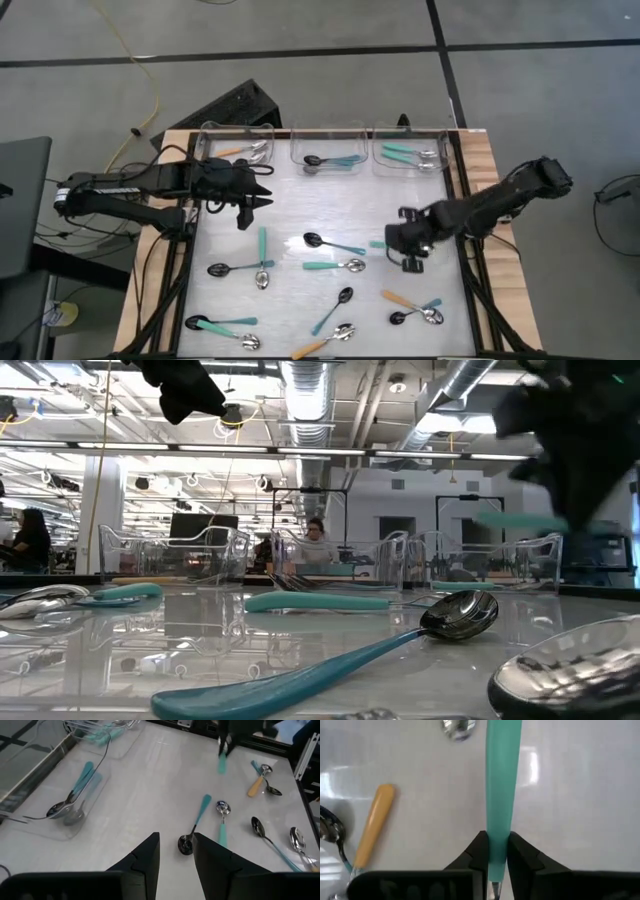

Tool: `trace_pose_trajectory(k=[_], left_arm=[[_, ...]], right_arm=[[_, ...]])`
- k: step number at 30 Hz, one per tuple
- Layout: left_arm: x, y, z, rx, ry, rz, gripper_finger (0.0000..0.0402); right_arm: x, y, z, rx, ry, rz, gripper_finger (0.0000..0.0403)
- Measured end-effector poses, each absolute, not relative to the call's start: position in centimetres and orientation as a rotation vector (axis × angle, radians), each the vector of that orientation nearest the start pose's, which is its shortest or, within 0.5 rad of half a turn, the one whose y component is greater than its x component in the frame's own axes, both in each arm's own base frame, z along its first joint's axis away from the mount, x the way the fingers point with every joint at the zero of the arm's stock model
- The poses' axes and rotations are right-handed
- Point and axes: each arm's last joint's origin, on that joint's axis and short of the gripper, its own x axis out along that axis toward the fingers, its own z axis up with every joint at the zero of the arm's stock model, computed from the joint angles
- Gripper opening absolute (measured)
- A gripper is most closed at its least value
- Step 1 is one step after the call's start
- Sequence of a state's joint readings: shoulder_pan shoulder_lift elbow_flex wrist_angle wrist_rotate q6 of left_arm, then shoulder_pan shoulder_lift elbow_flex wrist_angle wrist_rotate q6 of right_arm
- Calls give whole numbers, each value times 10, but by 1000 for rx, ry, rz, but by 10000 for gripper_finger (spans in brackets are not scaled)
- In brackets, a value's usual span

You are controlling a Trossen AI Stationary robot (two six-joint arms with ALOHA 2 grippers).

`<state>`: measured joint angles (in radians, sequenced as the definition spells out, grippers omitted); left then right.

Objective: Sort silverware by color (type)
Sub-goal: Put the light green spoon into the right transparent bin

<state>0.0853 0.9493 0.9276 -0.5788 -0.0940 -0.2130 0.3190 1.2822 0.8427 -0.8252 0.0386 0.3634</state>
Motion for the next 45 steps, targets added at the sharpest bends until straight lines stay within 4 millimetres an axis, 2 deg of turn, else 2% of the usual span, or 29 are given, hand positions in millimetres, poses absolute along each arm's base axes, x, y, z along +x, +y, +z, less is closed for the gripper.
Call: trace_pose_trajectory(k=[4, 8, 10, 13, 17, 21, 27, 31, 35, 40, 42, 45], left_arm=[[191, 19, 318, -187, 580, 243, 100], [191, 20, 318, -178, 577, 266, 100], [191, 20, 318, -180, 577, 270, 100], [191, 20, 318, -208, 575, 278, 100], [190, 20, 317, -251, 590, 282, 100], [190, 20, 317, -271, 589, 292, 100], [190, 21, 317, -294, 578, 343, 100], [189, 22, 317, -309, 569, 378, 100], [189, 23, 317, -328, 560, 409, 100], [189, 23, 317, -339, 551, 437, 100], [189, 23, 317, -337, 550, 442, 100], [189, 23, 317, -336, 550, 444, 100]], right_arm=[[223, 42, 266, -17, 1159, -47, 67], [236, 4, 304, -194, 1087, -114, 67], [239, -20, 317, -248, 1061, -146, 67], [237, -59, 323, -287, 1088, -212, 67], [221, -109, 314, -271, 1154, -258, 67], [208, -152, 292, -238, 1208, -269, 67], [191, -205, 250, -179, 1301, -267, 67], [186, -233, 229, -134, 1328, -308, 67], [180, -249, 209, -26, 1367, -346, 67], [180, -256, 192, 43, 1411, -343, 69], [180, -256, 187, 80, 1424, -350, 90], [180, -256, 183, 120, 1438, -359, 144]])
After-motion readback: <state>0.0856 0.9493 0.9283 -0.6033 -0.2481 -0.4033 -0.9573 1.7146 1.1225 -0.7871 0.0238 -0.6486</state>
